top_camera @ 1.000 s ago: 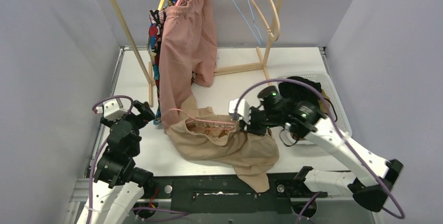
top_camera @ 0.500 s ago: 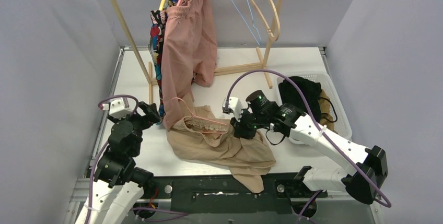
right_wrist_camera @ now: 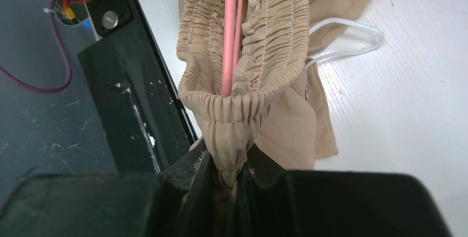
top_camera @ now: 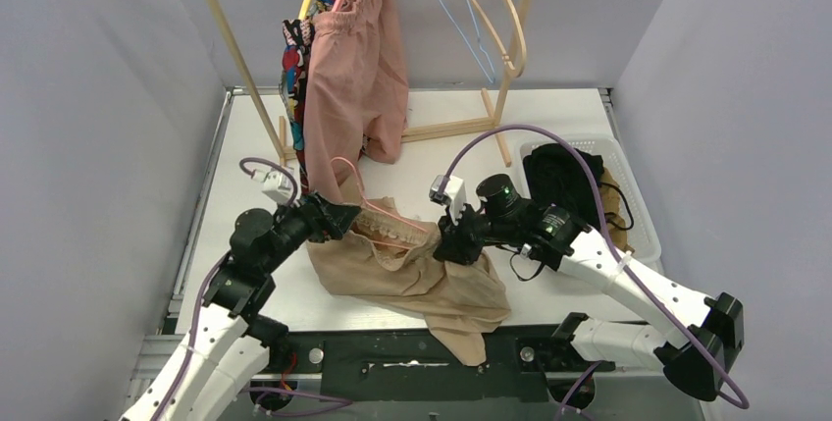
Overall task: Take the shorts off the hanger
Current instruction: Pick up the hanger from the clothes rod.
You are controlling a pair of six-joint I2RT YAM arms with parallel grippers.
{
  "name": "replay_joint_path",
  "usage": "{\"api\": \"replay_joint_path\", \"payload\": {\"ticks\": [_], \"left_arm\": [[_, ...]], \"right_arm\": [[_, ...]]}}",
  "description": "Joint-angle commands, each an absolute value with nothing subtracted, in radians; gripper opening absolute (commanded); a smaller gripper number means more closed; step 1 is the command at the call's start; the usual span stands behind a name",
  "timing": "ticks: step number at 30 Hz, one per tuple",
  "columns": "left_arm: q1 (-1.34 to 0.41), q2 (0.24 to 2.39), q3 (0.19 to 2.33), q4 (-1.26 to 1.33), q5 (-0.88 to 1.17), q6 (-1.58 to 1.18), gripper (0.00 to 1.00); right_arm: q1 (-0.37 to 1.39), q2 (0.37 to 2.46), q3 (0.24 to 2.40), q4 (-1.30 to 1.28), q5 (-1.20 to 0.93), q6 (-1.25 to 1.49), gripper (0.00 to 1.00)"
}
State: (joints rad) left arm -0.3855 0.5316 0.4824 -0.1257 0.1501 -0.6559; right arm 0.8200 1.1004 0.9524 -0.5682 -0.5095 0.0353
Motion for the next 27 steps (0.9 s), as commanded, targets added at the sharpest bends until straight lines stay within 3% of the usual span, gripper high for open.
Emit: {"api": "replay_joint_path", "payload": {"ticks": [1, 11, 18, 27], "left_arm": [[-0.397, 0.634, 0.573, 0.081, 0.343, -0.732, 0.75], [-0.451, 0.67, 0.619, 0.038, 0.245, -0.691, 0.65], [-0.476, 0.716, 0.653, -0.052, 0.204, -0.642, 0.48], [-0.505, 0.727, 0.645, -0.061, 0.133, -0.645, 0.37]], "right_arm": [[0.832, 1.086, 0.966, -0.461, -0.583, 0.094, 0.01], [0.842, 1.169, 0.989, -0.505, -0.607, 0.123, 0.02], [0.848, 1.185, 1.02, -0.527, -0.614, 0.124, 0.02], [0.86, 1.181, 1.04, -0.557, -0.622, 0.119, 0.03]]}}
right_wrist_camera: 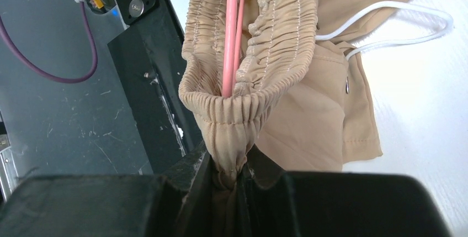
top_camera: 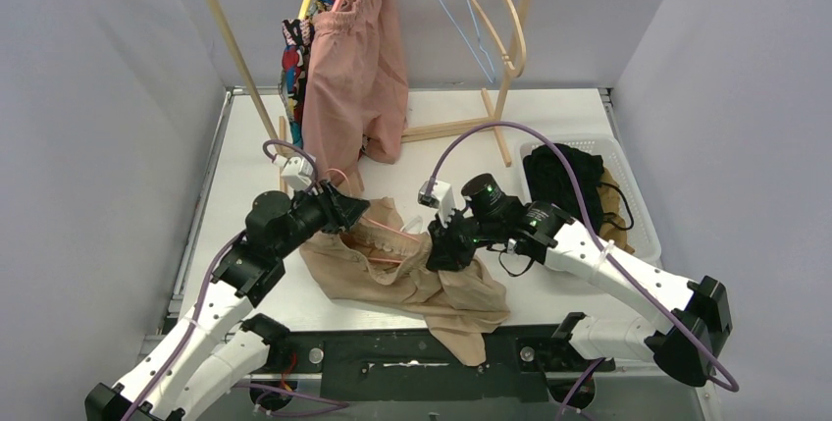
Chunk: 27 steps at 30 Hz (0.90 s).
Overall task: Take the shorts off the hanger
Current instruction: Pick up the hanger from the clothes rod.
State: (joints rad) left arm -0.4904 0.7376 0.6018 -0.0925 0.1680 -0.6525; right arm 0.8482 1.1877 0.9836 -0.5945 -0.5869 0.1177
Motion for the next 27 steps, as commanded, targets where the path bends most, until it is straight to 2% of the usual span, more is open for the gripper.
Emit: {"api": "replay_joint_path", "payload": {"ticks": [1, 5, 7, 8, 9, 10, 17, 22, 23, 24, 27], "left_arm": [[-0.506, 0.724, 0.644, -0.058, 0.123, -0.646, 0.35], [-0.506, 0.717, 0.638, -0.07, 0.092, -0.648, 0.21], [-0.505, 0.71, 0.635, -0.083, 0.081, -0.653, 0.08], [-0.506, 0.706, 0.634, -0.089, 0.078, -0.654, 0.01], [-0.506, 0.702, 0.634, -0.096, 0.072, -0.656, 0.0], [-0.506, 0.696, 0.636, -0.102, 0.066, -0.658, 0.0], [-0.516, 0.669, 0.687, -0.215, 0.017, -0.652, 0.0], [-0.531, 0.632, 0.725, -0.323, -0.095, -0.667, 0.0], [-0.533, 0.623, 0.735, -0.34, -0.126, -0.674, 0.0], [-0.534, 0.61, 0.742, -0.359, -0.162, -0.682, 0.0], [-0.534, 0.563, 0.779, -0.389, -0.254, -0.688, 0.0]], "right_arm": [[0.861, 1.181, 1.037, -0.556, -0.619, 0.118, 0.03], [0.86, 1.176, 1.021, -0.557, -0.613, 0.126, 0.03], [0.86, 1.172, 1.017, -0.557, -0.601, 0.133, 0.04], [0.86, 1.169, 1.018, -0.558, -0.586, 0.135, 0.07], [0.86, 1.164, 1.02, -0.56, -0.555, 0.14, 0.11], [0.86, 1.157, 1.026, -0.562, -0.534, 0.142, 0.13], [0.86, 1.091, 1.074, -0.592, -0.337, 0.169, 0.45], [0.859, 1.047, 1.129, -0.618, -0.193, 0.219, 0.52], [0.86, 1.036, 1.136, -0.615, -0.169, 0.229, 0.54], [0.861, 1.027, 1.143, -0.61, -0.141, 0.238, 0.63], [0.862, 1.003, 1.182, -0.604, -0.07, 0.272, 0.68]]}}
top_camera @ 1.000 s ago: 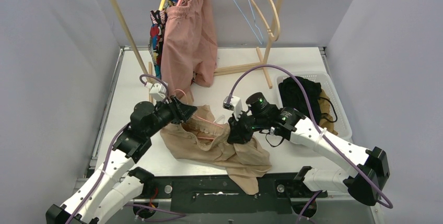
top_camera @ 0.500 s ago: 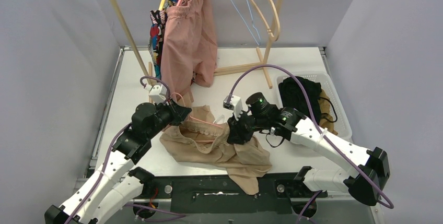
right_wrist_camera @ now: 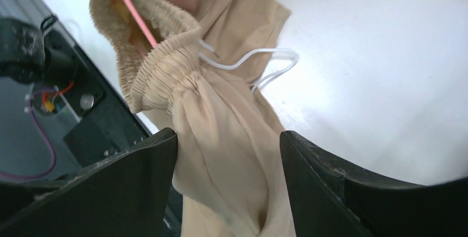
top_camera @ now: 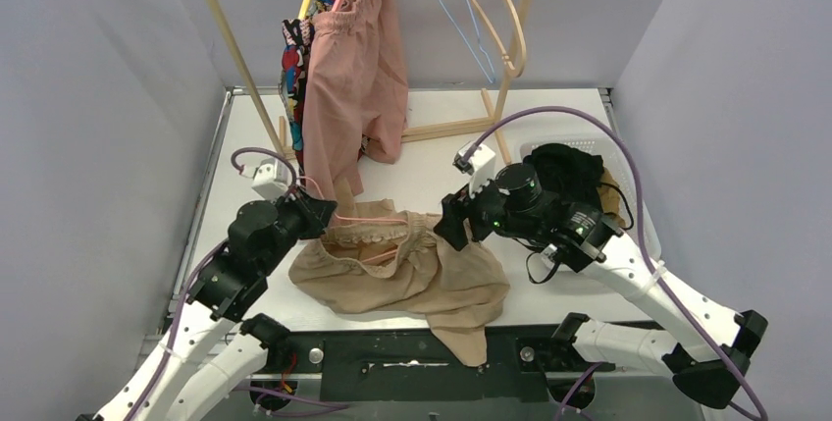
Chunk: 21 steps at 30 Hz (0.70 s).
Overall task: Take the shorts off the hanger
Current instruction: Pick up the hanger from the clothes rod.
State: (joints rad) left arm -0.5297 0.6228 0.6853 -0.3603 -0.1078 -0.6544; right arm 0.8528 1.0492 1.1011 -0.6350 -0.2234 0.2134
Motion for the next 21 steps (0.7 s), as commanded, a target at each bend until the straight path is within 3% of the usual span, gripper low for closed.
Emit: {"api": "replay_joint_path", "payload": {"ticks": [1, 6, 12, 21], "left_arm": [[-0.534, 0.548, 0.798, -0.39, -0.284, -0.685, 0.0], [-0.533, 0.542, 0.941, -0.406, -0.375, -0.637, 0.0], [-0.532, 0.613, 1.072, -0.482, -0.339, -0.572, 0.0], [-0.534, 0.698, 0.955, -0.537, -0.276, -0.533, 0.0]], "right_arm": [[0.861, 0.994, 1.199, -0.604, -0.062, 0.284, 0.69], [0.863, 0.921, 1.258, -0.564, -0.01, 0.32, 0.7], [0.864, 0.761, 1.199, -0.472, 0.17, 0.362, 0.74], [0.862, 0.733, 1.114, -0.523, 0.244, 0.452, 0.78]]}}
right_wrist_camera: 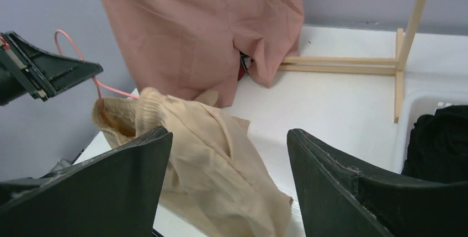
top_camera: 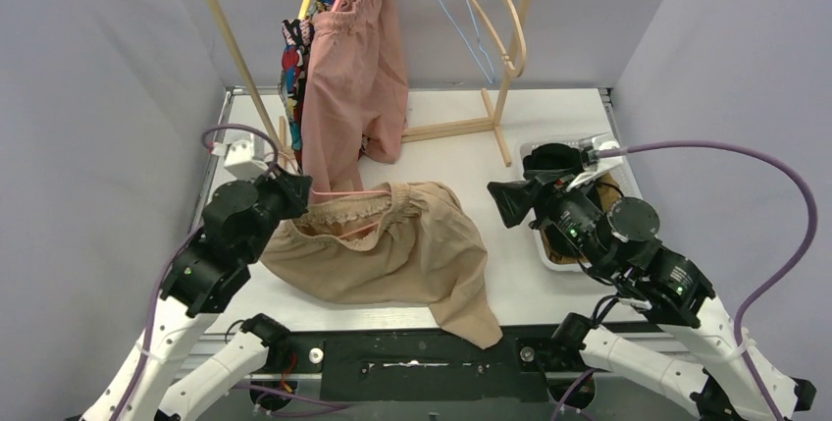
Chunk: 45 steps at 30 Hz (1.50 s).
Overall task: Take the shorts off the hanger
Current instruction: Pick up the hanger from the clothes rod, then remove the shorts from the hanger.
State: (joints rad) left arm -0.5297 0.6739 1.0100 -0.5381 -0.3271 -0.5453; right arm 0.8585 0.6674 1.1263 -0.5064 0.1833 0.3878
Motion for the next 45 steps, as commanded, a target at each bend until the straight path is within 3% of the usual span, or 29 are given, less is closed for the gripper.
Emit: {"api": "replay_joint_path", "payload": {"ticks": [1, 11, 21, 34, 42, 45], "left_arm": [[-0.534, 0.697, 0.936, -0.526, -0.268, -0.542, 0.0], [-0.538, 0.661, 0.817, -0.491, -0.268, -0.473, 0.0], [-0.538, 0.575, 0.663, -0.418, -0.264, -0.448, 0.0], [-0.539, 0.53, 0.661, -0.427, -0.285, -0.448, 0.0], [-0.539, 0.532, 0.661, -0.431, -0.288, -0.449, 0.0], [-0.538, 0.536, 0.661, -0.434, -0.294, -0.449, 0.0]], "right_arm": [[0.863, 0.754, 1.116, -0.54, 0.238, 0.462, 0.78], [0.881, 1.041, 1.147, -0.53, -0.049, 0.472, 0.71], [1.135, 1.326, 1.255, -0.499, 0.126, 0.327, 0.71], [1.176, 1.524, 1.378, -0.592, 0.161, 0.292, 0.63], [1.177, 1.542, 1.401, -0.636, 0.195, 0.294, 0.31], [1.176, 1.532, 1.403, -0.649, 0.228, 0.3, 0.25]]}}
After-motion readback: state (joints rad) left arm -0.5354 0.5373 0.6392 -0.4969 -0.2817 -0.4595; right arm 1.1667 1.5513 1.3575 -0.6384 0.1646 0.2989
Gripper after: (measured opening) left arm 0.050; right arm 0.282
